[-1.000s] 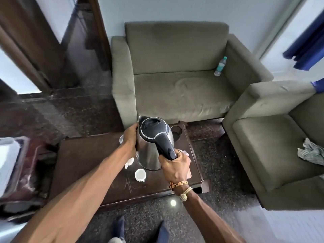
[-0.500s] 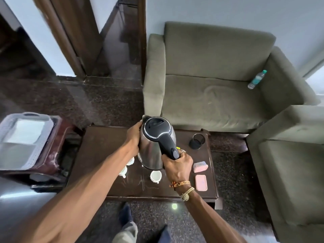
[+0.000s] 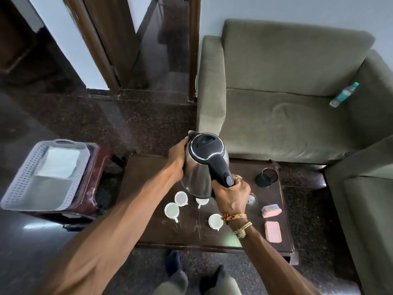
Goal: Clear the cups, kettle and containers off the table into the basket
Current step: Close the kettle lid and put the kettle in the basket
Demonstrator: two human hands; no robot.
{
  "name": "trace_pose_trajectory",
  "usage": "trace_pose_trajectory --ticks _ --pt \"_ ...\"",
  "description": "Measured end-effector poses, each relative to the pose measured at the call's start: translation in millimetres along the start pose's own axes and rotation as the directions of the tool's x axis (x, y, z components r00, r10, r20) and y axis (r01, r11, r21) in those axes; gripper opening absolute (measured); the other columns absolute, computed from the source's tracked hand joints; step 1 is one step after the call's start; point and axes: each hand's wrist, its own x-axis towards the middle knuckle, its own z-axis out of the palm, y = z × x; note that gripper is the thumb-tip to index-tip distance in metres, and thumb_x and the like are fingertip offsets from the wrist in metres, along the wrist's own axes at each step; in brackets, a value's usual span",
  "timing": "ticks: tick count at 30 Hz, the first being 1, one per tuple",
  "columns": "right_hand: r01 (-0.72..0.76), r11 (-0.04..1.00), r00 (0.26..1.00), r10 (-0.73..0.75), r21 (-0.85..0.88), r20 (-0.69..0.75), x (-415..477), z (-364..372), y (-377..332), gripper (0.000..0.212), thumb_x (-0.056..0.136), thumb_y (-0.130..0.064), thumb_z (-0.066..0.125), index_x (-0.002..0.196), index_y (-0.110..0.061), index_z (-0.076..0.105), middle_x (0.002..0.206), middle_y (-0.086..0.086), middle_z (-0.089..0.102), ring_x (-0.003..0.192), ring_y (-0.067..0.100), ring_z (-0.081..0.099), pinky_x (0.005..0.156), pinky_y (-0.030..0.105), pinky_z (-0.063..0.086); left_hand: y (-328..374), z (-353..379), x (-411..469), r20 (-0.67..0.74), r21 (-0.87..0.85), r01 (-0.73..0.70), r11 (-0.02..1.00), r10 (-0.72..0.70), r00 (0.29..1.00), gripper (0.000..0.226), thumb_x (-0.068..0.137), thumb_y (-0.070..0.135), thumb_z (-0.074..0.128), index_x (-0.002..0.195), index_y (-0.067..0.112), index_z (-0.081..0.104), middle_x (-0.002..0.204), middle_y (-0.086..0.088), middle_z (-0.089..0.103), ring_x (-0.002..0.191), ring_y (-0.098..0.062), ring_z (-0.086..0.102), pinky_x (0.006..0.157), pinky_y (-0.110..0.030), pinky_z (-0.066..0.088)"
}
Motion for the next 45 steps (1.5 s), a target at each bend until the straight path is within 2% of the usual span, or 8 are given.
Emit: trace_pose_trajectory --ticks 3,11,18,23,27,31,38,45 --pt "0.046 0.998 0.999 -0.046 -0.05 0.006 8.5 6.0 -3.9 0.029 0.056 -0.03 0.062 0.049 -0.006 0.046 0.049 0.0 0.036 0.052 0.014 0.028 0.044 0.018 0.031 -0.9 -2.7 14.5 0.01 -0.004 0.005 1.0 -0.005 1.0 0.043 0.075 0.05 0.066 0.099 0.017 0.079 0.1 -0.006 0.077 0.104 -0.028 0.07 0.1 -0.044 0.051" --pt "0.026 0.994 0.994 -0.014 -0.108 0.112 30.1 14.3 21.4 0.027 0.054 -0.032 0.061 0.049 -0.007 0.05 0.044 -0.005 0.038 0.047 0.013 0.03 0.044 0.016 0.033 -30.5 -10.9 39.4 -0.022 -0.035 0.036 0.999 -0.037 0.999 0.047 0.083 0.049 0.062 0.11 0.013 0.075 0.106 -0.007 0.075 0.099 -0.024 0.07 0.099 -0.041 0.051" --pt "0.027 0.994 0.982 -0.006 -0.105 0.191 35.3 17.7 34.4 0.027 0.053 -0.029 0.063 0.042 -0.017 0.042 0.036 -0.007 0.033 0.042 0.011 0.03 0.041 0.014 0.029 -58.2 -26.8 42.4 0.126 -0.175 0.119 0.977 -0.098 0.987 0.045 0.097 0.052 0.048 0.101 0.014 0.071 0.094 -0.004 0.076 0.081 -0.014 0.072 0.07 -0.026 0.059" --pt "0.045 0.994 0.968 -0.02 -0.096 0.252 33.6 21.2 45.0 0.029 0.053 -0.026 0.066 0.039 -0.021 0.041 0.037 -0.011 0.038 0.041 0.009 0.03 0.041 0.012 0.028 -81.8 -46.2 48.6 0.186 -0.229 0.247 0.942 -0.207 0.96 0.092 0.064 0.081 0.067 0.129 0.016 0.064 0.133 -0.012 0.062 0.127 -0.033 0.056 0.111 -0.053 0.038" --pt "0.051 0.989 0.948 -0.004 -0.141 0.318 30.7 27.7 56.2 0.012 0.054 -0.038 0.064 0.048 -0.032 0.056 0.038 -0.011 0.04 0.042 0.011 0.032 0.044 0.015 0.029 -100.1 -53.4 50.4 0.152 -0.29 0.212 0.933 -0.174 0.973 0.079 0.069 0.079 0.064 0.12 0.018 0.07 0.13 -0.012 0.064 0.126 -0.033 0.056 0.112 -0.053 0.037" --pt "0.222 0.942 0.915 -0.112 -0.251 0.388 23.3 27.4 64.3 0.04 0.06 -0.04 0.066 0.048 -0.019 0.033 0.04 -0.005 0.03 0.044 0.016 0.028 0.043 0.022 0.028 -120.3 -61.8 49.4 0.169 -0.367 0.191 0.911 -0.136 0.976 0.064 0.085 0.072 0.05 0.111 0.018 0.074 0.118 -0.009 0.07 0.114 -0.029 0.062 0.108 -0.048 0.042" --pt "0.282 0.918 0.84 -0.096 -0.279 0.535 -7.3 22.7 71.1 0.044 0.064 -0.055 0.069 0.086 -0.025 0.046 0.057 -0.009 0.059 0.051 0.014 0.06 0.05 0.024 0.047 -143.8 -77.3 49.1 0.168 -0.325 0.131 0.937 -0.08 0.983 0.054 0.099 0.055 0.038 0.095 0.02 0.079 0.103 -0.004 0.074 0.098 -0.017 0.068 0.098 -0.037 0.047" --pt "0.132 0.978 0.869 -0.035 -0.163 0.494 -22.7 31.0 68.3 0.061 0.066 -0.053 0.07 0.11 -0.023 0.042 0.057 0.001 0.06 0.053 0.011 0.057 0.053 0.029 0.046 -165.1 -95.8 61.4 0.096 -0.265 0.185 0.946 -0.165 0.982 0.072 0.073 0.068 0.071 0.116 0.01 0.071 0.121 -0.017 0.068 0.116 -0.033 0.063 0.112 -0.05 0.039"
